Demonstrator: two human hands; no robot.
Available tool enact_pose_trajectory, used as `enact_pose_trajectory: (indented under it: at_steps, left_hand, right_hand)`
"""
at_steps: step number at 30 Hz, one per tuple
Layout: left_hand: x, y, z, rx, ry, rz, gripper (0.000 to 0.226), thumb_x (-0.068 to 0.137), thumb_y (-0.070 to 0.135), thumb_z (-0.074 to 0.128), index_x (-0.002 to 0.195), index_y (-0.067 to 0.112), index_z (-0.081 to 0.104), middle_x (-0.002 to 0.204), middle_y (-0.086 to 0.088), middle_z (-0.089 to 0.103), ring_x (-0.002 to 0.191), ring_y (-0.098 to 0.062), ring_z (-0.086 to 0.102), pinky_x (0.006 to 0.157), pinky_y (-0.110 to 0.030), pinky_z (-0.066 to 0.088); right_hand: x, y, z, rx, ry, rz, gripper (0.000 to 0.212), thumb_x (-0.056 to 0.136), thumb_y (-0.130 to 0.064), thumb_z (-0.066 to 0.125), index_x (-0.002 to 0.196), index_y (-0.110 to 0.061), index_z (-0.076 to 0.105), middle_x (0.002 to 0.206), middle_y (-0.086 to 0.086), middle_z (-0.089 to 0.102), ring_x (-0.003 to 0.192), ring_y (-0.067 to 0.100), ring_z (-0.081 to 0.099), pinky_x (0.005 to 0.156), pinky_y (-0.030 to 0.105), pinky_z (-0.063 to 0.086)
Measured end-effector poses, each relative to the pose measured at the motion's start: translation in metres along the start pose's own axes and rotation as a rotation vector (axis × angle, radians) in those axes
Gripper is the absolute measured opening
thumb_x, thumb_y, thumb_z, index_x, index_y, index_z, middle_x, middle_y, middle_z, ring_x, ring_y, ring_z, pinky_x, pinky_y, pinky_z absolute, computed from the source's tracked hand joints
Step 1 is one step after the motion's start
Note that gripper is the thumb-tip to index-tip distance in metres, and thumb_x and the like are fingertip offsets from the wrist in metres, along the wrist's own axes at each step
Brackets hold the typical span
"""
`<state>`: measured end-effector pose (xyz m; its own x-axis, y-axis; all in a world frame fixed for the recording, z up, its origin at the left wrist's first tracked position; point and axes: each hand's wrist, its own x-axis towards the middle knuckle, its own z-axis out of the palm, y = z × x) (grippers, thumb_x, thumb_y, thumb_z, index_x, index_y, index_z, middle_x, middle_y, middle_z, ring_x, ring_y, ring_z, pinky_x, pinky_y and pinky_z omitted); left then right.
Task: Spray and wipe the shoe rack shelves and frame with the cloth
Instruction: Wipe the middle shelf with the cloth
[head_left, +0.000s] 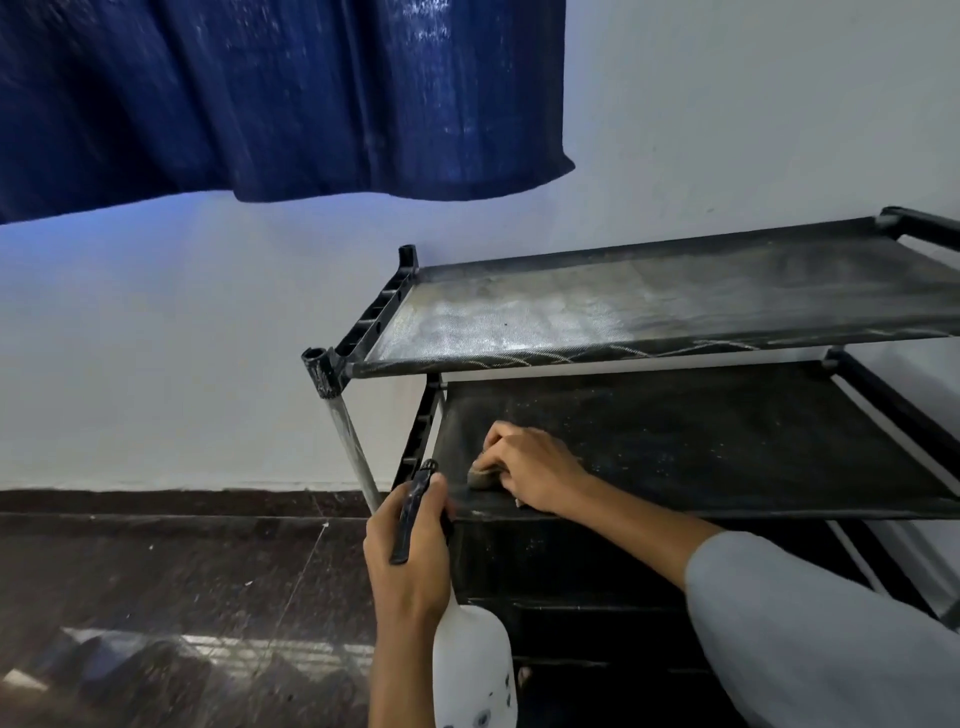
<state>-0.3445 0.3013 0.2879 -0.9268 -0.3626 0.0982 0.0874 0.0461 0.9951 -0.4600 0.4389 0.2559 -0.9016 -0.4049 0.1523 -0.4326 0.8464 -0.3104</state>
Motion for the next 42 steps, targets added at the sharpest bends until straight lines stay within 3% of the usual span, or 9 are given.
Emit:
enact_pose_trajectory:
  at_steps: [4, 9, 12, 15, 20, 25, 30, 34, 42]
  left_hand:
    - [-0.001, -0.002, 0.008, -0.026, 0.009, -0.041, 0.029, 0.094, 0.022, 0.058, 0.078, 0.0, 0.067, 0.074, -0.015, 0.067, 0.075, -0.029, 0.062, 0.071, -0.039, 0.049]
    - [0.005, -0.012, 0.02, -0.083, 0.098, -0.184, 0.025, 0.09, 0.021, 0.066, 0.106, 0.002, 0.065, 0.102, -0.012, 0.069, 0.104, -0.031, 0.064, 0.1, -0.051, 0.048]
    - [0.009, -0.017, 0.026, -0.116, 0.106, -0.198, 0.041, 0.088, 0.023, 0.068, 0.118, -0.004, 0.061, 0.113, -0.021, 0.066, 0.109, -0.036, 0.062, 0.1, -0.052, 0.047]
    - [0.013, -0.017, 0.023, -0.112, 0.136, -0.163, 0.018, 0.089, 0.017, 0.067, 0.104, 0.007, 0.069, 0.087, 0.001, 0.074, 0.09, -0.018, 0.067, 0.081, -0.033, 0.052]
    - [0.011, -0.012, 0.015, -0.034, 0.081, -0.045, 0.016, 0.093, 0.017, 0.061, 0.085, 0.008, 0.072, 0.07, 0.006, 0.072, 0.071, -0.006, 0.066, 0.06, -0.01, 0.047]
    - [0.003, -0.007, 0.014, 0.009, 0.076, -0.006, 0.029, 0.095, 0.018, 0.058, 0.075, -0.002, 0.064, 0.067, -0.011, 0.061, 0.069, -0.022, 0.056, 0.063, -0.03, 0.043]
    - [-0.001, -0.003, 0.021, -0.034, 0.081, -0.122, 0.03, 0.094, 0.021, 0.06, 0.111, -0.003, 0.067, 0.107, -0.02, 0.069, 0.105, -0.031, 0.064, 0.098, -0.047, 0.049]
    - [0.002, -0.005, 0.027, -0.076, 0.058, -0.158, 0.039, 0.092, 0.021, 0.063, 0.117, -0.009, 0.061, 0.12, -0.03, 0.061, 0.117, -0.041, 0.057, 0.105, -0.053, 0.043]
    - [0.005, -0.005, 0.015, -0.018, 0.059, -0.089, 0.031, 0.095, 0.021, 0.058, 0.096, -0.01, 0.066, 0.101, -0.029, 0.065, 0.102, -0.043, 0.06, 0.083, -0.039, 0.048]
  right_hand:
    - [0.029, -0.004, 0.008, -0.033, 0.085, 0.016, 0.021, 0.093, -0.018, 0.054, 0.108, -0.022, 0.068, 0.108, -0.001, 0.056, 0.097, 0.029, 0.054, 0.078, 0.038, 0.046]
    - [0.088, -0.012, 0.016, -0.026, 0.183, 0.189, 0.026, 0.092, -0.009, 0.05, 0.113, -0.011, 0.065, 0.12, 0.011, 0.058, 0.109, 0.036, 0.053, 0.087, 0.037, 0.044]
    - [0.108, -0.02, 0.018, 0.018, 0.274, 0.319, 0.015, 0.091, -0.014, 0.052, 0.084, -0.009, 0.064, 0.109, 0.015, 0.066, 0.107, 0.035, 0.057, 0.086, 0.034, 0.046]
    - [0.098, -0.027, 0.012, -0.03, 0.139, 0.246, 0.019, 0.089, -0.011, 0.057, 0.103, -0.012, 0.069, 0.116, 0.012, 0.061, 0.109, 0.033, 0.057, 0.088, 0.035, 0.048]
    - [0.025, -0.03, -0.017, 0.054, -0.274, -0.043, 0.028, 0.082, -0.016, 0.068, 0.108, -0.024, 0.071, 0.114, -0.001, 0.068, 0.101, 0.019, 0.064, 0.082, 0.024, 0.048]
    - [-0.013, -0.014, -0.019, 0.167, -0.163, -0.001, 0.025, 0.084, -0.018, 0.065, 0.106, -0.028, 0.071, 0.111, -0.007, 0.062, 0.099, 0.018, 0.063, 0.086, 0.033, 0.051]
    - [0.032, 0.009, -0.003, 0.021, 0.011, 0.085, 0.026, 0.086, -0.023, 0.06, 0.111, -0.026, 0.068, 0.113, 0.001, 0.064, 0.105, 0.028, 0.06, 0.085, 0.033, 0.048]
    - [0.065, 0.044, -0.016, -0.036, 0.232, 0.271, 0.021, 0.087, -0.018, 0.059, 0.105, -0.02, 0.07, 0.108, 0.01, 0.068, 0.107, 0.03, 0.06, 0.091, 0.036, 0.046]
    - [0.011, 0.045, -0.034, 0.009, -0.197, 0.024, 0.033, 0.079, -0.016, 0.071, 0.109, -0.03, 0.071, 0.115, -0.006, 0.067, 0.102, 0.013, 0.063, 0.081, 0.018, 0.042]
